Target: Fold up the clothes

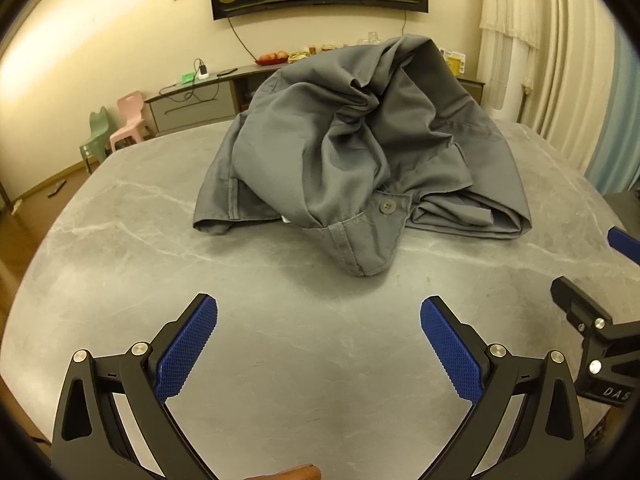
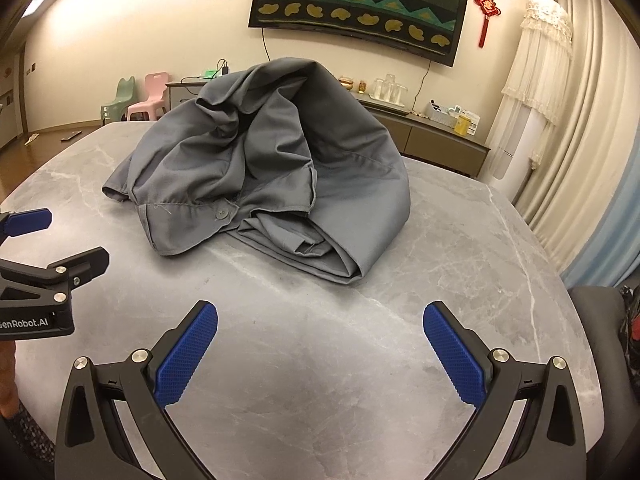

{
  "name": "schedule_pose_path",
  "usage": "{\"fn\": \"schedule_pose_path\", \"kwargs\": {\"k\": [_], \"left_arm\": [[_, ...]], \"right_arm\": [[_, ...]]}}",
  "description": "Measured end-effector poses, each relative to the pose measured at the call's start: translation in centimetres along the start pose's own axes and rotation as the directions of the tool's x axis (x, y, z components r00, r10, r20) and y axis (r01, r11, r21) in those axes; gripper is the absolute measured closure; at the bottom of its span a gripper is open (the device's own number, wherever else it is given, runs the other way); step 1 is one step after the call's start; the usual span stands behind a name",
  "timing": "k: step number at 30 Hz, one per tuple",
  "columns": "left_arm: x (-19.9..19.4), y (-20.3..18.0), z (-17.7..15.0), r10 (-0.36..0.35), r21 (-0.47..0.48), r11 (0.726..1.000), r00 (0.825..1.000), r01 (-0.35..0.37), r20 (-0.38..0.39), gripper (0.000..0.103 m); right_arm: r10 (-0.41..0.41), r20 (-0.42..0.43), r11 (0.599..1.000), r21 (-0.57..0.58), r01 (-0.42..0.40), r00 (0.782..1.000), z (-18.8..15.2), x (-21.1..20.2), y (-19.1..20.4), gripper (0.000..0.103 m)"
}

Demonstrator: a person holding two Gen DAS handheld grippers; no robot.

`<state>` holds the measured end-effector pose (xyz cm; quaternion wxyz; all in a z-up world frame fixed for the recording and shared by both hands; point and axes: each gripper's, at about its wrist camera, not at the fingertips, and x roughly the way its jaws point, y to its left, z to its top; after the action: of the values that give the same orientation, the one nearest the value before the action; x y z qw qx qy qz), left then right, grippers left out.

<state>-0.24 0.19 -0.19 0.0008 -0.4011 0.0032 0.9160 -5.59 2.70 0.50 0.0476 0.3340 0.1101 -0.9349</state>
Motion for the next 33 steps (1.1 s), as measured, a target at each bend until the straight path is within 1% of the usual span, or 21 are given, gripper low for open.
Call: {"fn": "schedule_pose_path", "kwargs": {"k": [4,6,11,18,19,20,21,22,23,24,25,26,27,28,29,31,33], "left_arm": [[0.3,-0.1,0.0,-0.019,-0.009,1.000,1.000,0.019,-0.017,0.001],[0.3,-0.1,0.1,-0.017,-0.005,1.000,1.000,0.017,-0.019,0.001],[-0.5,0.3,0.0,0.003,-0.001,1.000,1.000,-0.003,0.005,0.001],[-1.5,1.1,-0.2,-0.028,-0.024,0.999,0.999,0.029,0.031,0.002],[-1.8,1.1,-0.2,-0.030,-0.023,0.999,0.999,0.031,0.041,0.003],[-1.9,1.1,-0.2,-0.030,-0.022,0.999,0.999,0.031,0.045,0.011],[-2.0,1.0,-0.3,-0.025,-0.021,0.999,0.999,0.026,0.041,0.043],[-2.0,1.0,-0.3,-0.020,-0.020,1.000,0.999,0.021,0.037,0.062],[-2.0,1.0,-0.3,-0.024,-0.022,0.999,0.999,0.025,0.030,0.076],[-1.9,1.1,-0.4,-0.037,-0.027,0.999,0.999,0.038,0.023,0.077],[-1.8,1.0,-0.5,-0.037,-0.025,0.999,0.999,0.038,0.021,0.081],[-1.8,1.0,-0.6,-0.029,-0.017,0.999,0.999,0.029,0.024,0.089],[-1.9,0.9,-0.7,-0.032,-0.013,0.999,0.999,0.033,0.026,0.092],[-2.1,0.8,-0.7,-0.034,-0.009,0.999,0.999,0.035,0.033,0.093],[-2.3,0.7,-0.7,-0.031,-0.005,1.000,0.999,0.031,0.042,0.096],[-2.6,0.6,-0.6,-0.034,-0.002,0.999,0.998,0.034,0.052,0.098],[-2.7,0.6,-0.6,-0.037,-0.008,0.999,0.998,0.038,0.057,0.100]], "right_arm": [[-0.005,0.008,1.000,-0.002,0.005,1.000,0.1,-0.2,0.3,0.000],[-0.016,0.009,1.000,0.004,0.016,1.000,0.3,-0.4,0.3,0.000],[-0.025,0.006,1.000,0.003,0.025,1.000,0.4,-0.4,0.6,0.000],[0.001,0.015,1.000,-0.001,-0.001,1.000,0.4,-1.1,0.7,0.000],[0.008,0.017,1.000,0.000,-0.008,1.000,0.4,-1.2,0.7,0.000],[0.009,0.019,1.000,0.000,-0.009,1.000,0.4,-1.3,0.7,0.000],[0.008,0.017,1.000,-0.005,-0.008,1.000,0.4,-1.3,0.8,0.007],[0.008,0.014,1.000,-0.009,-0.008,1.000,0.4,-1.4,0.9,0.026],[0.008,0.012,1.000,-0.014,-0.008,1.000,0.4,-1.4,1.0,0.038],[0.008,0.010,1.000,-0.018,-0.007,1.000,0.4,-1.5,1.1,0.058],[0.012,0.003,1.000,-0.015,-0.012,1.000,0.4,-1.4,1.1,0.068],[0.017,-0.004,1.000,-0.012,-0.017,1.000,0.3,-1.3,1.0,0.070],[0.021,-0.011,1.000,-0.009,-0.021,1.000,0.2,-1.2,1.0,0.075],[0.021,-0.011,1.000,-0.012,-0.021,1.000,0.2,-1.2,1.1,0.082],[0.021,-0.011,1.000,-0.015,-0.021,1.000,0.2,-1.2,1.2,0.084],[0.023,-0.007,1.000,-0.020,-0.023,1.000,0.2,-1.3,1.2,0.094],[0.023,-0.003,1.000,-0.021,-0.023,1.000,0.1,-1.3,1.3,0.099]]}}
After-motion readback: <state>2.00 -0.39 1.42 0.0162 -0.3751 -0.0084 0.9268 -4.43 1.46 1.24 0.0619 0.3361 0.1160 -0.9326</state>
